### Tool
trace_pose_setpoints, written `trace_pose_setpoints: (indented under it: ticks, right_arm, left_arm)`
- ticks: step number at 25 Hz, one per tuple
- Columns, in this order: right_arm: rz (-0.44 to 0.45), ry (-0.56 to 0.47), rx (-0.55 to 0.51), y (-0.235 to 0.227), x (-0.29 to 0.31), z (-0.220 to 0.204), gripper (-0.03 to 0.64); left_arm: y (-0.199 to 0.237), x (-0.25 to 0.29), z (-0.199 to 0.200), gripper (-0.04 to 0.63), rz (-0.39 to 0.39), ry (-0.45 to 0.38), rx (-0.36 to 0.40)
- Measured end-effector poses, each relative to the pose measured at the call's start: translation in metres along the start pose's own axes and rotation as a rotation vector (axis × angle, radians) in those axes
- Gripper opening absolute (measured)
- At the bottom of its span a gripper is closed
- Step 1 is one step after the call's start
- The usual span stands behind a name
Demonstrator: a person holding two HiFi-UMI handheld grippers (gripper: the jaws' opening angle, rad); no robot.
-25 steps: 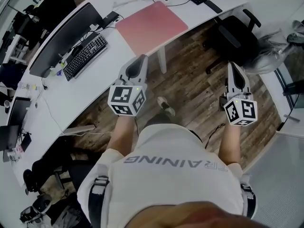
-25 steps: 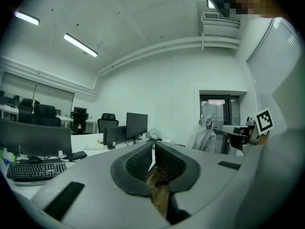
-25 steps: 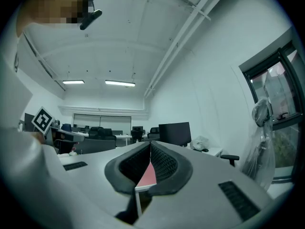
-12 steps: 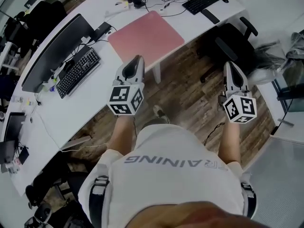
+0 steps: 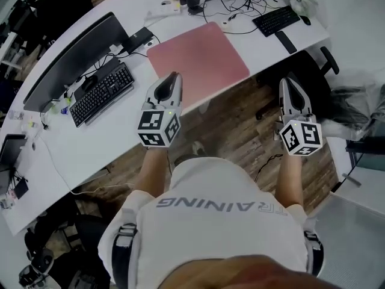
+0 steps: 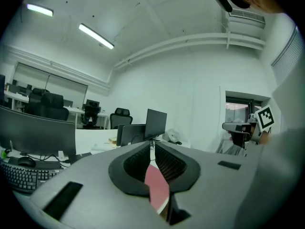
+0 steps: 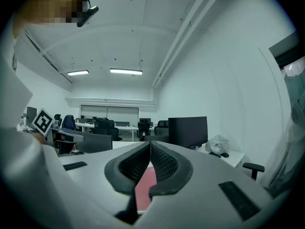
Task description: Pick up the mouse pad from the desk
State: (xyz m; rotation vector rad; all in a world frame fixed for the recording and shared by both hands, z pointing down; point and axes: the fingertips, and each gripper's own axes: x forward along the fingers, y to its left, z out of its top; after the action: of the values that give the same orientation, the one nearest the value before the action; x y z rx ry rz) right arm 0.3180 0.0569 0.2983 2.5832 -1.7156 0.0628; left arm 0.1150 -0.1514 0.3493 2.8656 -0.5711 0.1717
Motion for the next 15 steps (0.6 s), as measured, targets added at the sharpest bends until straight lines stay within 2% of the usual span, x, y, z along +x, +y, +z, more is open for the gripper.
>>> trace_pose_setpoints:
  ticks: [5, 9, 15]
  right_arm:
    - [0.044, 0.027, 0.013, 0.006, 0.056, -0.018, 0.026]
    - [0.082, 0.076, 0.05, 0.004, 0.088, -0.038, 0.026]
    - [0.166, 0.114, 0.081, 0.01, 0.133, -0.054, 0.026]
  left_arm:
    - [0.035, 0.024, 0.0, 0.043, 0.016, -0.014, 0.008]
    - [0.049, 0.035, -0.01, 0.043, 0.045, 0.02, -0.007]
    - [0.073, 0.035, -0.014, 0.044, 0.122, 0.025, -0.033]
